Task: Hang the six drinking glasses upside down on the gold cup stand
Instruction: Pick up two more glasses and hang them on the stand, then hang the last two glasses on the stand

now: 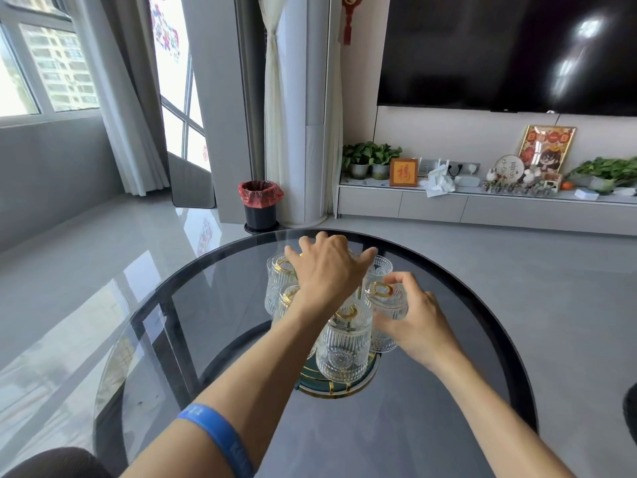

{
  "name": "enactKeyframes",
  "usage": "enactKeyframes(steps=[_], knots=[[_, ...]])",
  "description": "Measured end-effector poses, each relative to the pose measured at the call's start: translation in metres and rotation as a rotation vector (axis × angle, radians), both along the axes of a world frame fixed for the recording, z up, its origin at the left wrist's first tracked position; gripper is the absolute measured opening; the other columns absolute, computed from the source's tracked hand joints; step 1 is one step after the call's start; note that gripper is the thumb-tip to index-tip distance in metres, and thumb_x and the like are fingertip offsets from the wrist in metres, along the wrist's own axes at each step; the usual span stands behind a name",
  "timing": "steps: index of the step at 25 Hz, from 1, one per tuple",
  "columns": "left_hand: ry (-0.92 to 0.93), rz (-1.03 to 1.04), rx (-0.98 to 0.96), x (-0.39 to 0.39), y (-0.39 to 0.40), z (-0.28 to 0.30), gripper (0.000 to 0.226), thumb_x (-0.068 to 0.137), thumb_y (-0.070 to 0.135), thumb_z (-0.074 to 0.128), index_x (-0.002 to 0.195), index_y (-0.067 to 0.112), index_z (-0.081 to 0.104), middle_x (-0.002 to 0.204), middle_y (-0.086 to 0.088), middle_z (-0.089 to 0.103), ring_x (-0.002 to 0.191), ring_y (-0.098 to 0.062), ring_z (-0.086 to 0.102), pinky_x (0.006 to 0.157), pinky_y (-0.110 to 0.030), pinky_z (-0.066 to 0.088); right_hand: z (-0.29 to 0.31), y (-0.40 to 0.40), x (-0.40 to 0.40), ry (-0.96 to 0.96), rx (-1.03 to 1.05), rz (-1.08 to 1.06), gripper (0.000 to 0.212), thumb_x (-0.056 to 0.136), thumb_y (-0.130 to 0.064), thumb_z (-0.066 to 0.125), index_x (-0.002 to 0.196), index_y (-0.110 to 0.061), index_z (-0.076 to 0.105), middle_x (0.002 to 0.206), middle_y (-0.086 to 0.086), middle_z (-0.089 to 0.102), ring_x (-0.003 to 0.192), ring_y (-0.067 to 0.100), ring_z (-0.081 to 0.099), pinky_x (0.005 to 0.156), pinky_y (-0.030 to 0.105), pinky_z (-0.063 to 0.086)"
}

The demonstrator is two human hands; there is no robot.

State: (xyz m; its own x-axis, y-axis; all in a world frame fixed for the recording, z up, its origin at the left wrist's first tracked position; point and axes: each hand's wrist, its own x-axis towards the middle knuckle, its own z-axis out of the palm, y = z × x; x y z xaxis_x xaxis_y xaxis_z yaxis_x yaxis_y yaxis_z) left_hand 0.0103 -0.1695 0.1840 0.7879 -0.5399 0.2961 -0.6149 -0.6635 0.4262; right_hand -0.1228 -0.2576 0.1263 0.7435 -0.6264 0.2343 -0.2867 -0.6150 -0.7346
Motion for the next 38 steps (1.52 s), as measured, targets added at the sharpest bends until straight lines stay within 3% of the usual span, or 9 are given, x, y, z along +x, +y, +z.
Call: enactKeyframes(steps=[2, 4, 6, 8, 13, 21, 27, 32, 38], knots=[[0.009, 0.040, -0.142, 0.003, -0.003, -0.002, 0.047, 0.086, 0.057, 0.053, 0.059, 0.018, 0.055, 0.082, -0.004, 0.065, 0.105, -0.035, 0.053, 0.096, -0.056, 0.036, 0.000, -0.004, -0.005, -0.028, 0.123, 0.063, 0.051, 0.071, -0.034, 0.075, 0.115, -0.043, 0.049, 0.119, -0.010, 0.058, 0.116, 0.012, 0.046, 0.084, 0.032, 0.036], [-0.005, 0.044, -0.202, 0.005, -0.004, -0.005, 0.037, 0.082, 0.039, 0.056, 0.054, 0.015, 0.054, 0.064, 0.002, 0.054, 0.098, -0.033, 0.053, 0.093, -0.053, 0.036, 0.002, -0.005, -0.010, -0.090, 0.262, 0.113, 0.051, 0.068, -0.034, 0.073, 0.114, -0.043, 0.053, 0.126, -0.015, 0.058, 0.118, 0.004, 0.048, 0.092, 0.031, 0.035], [-0.013, 0.023, -0.198, 0.009, -0.003, -0.008, 0.024, 0.078, 0.035, 0.057, 0.067, 0.019, 0.070, 0.076, 0.001, 0.064, 0.105, -0.032, 0.051, 0.099, -0.057, 0.032, 0.002, -0.005, -0.011, -0.186, 0.374, 0.142, 0.052, 0.066, -0.030, 0.069, 0.116, -0.040, 0.055, 0.129, -0.015, 0.058, 0.121, 0.001, 0.049, 0.098, 0.033, 0.037], [-0.051, -0.030, -0.152, 0.014, 0.000, -0.011, 0.031, 0.078, 0.039, 0.057, 0.101, 0.027, 0.074, 0.118, -0.001, 0.067, 0.124, -0.032, 0.044, 0.106, -0.065, 0.024, 0.001, -0.005, -0.009, -0.304, 0.455, 0.118, 0.053, 0.068, -0.024, 0.063, 0.119, -0.032, 0.056, 0.129, -0.008, 0.060, 0.120, 0.010, 0.052, 0.099, 0.033, 0.040], [-0.074, -0.171, -0.094, 0.035, 0.027, -0.011, 0.078, 0.074, 0.047, 0.053, 0.149, 0.034, 0.036, 0.160, -0.003, 0.032, 0.147, -0.033, 0.019, 0.115, -0.062, 0.011, 0.000, -0.008, -0.001, -0.413, 0.489, 0.037, 0.053, 0.069, -0.025, 0.056, 0.122, -0.025, 0.054, 0.124, -0.008, 0.060, 0.108, 0.007, 0.055, 0.084, 0.024, 0.041], [0.069, -0.428, -0.050, 0.066, 0.067, 0.001, 0.081, 0.071, 0.041, 0.051, 0.150, 0.039, 0.033, 0.161, 0.001, 0.031, 0.150, -0.027, 0.012, 0.116, -0.057, 0.009, -0.029, -0.007, 0.044, -0.293, 0.165, -0.139, 0.041, 0.082, -0.011, 0.062, 0.118, -0.028, 0.055, 0.127, -0.005, 0.059, 0.115, 0.020, 0.056, 0.087, 0.033, 0.043], [0.144, -0.546, -0.057, 0.090, 0.079, 0.006, 0.077, 0.069, 0.033, 0.053, 0.146, 0.031, 0.045, 0.155, 0.000, 0.041, 0.142, -0.020, 0.033, 0.111, -0.050, 0.029, -0.037, -0.018, 0.088, -0.153, -0.089, -0.281, 0.074, 0.075, -0.019, 0.070, 0.141, -0.020, 0.038, 0.142, 0.008, 0.045, 0.121, 0.034, 0.045, 0.094, 0.043, 0.041], [0.129, -0.517, -0.079, 0.096, 0.080, -0.007, 0.073, 0.068, 0.041, 0.053, 0.141, 0.038, 0.049, 0.153, 0.005, 0.041, 0.133, -0.012, 0.038, 0.103, -0.044, 0.033, -0.060, -0.052, 0.116, -0.117, 0.241, -0.469, 0.101, 0.070, -0.020, 0.080, 0.153, -0.019, 0.021, 0.158, 0.010, 0.031, 0.131, 0.037, 0.043, 0.100, 0.044, 0.038], [0.085, -0.519, -0.102, 0.099, 0.073, -0.008, 0.068, 0.071, 0.039, 0.054, 0.139, 0.036, 0.052, 0.153, 0.004, 0.042, 0.137, -0.017, 0.040, 0.101, -0.037, 0.033, -0.088, -0.077, 0.143, -0.140, 0.523, -0.461, 0.073, 0.065, -0.022, 0.085, 0.125, -0.019, 0.044, 0.129, 0.008, 0.059, 0.098, 0.023, 0.051, 0.081, 0.031, 0.041]])
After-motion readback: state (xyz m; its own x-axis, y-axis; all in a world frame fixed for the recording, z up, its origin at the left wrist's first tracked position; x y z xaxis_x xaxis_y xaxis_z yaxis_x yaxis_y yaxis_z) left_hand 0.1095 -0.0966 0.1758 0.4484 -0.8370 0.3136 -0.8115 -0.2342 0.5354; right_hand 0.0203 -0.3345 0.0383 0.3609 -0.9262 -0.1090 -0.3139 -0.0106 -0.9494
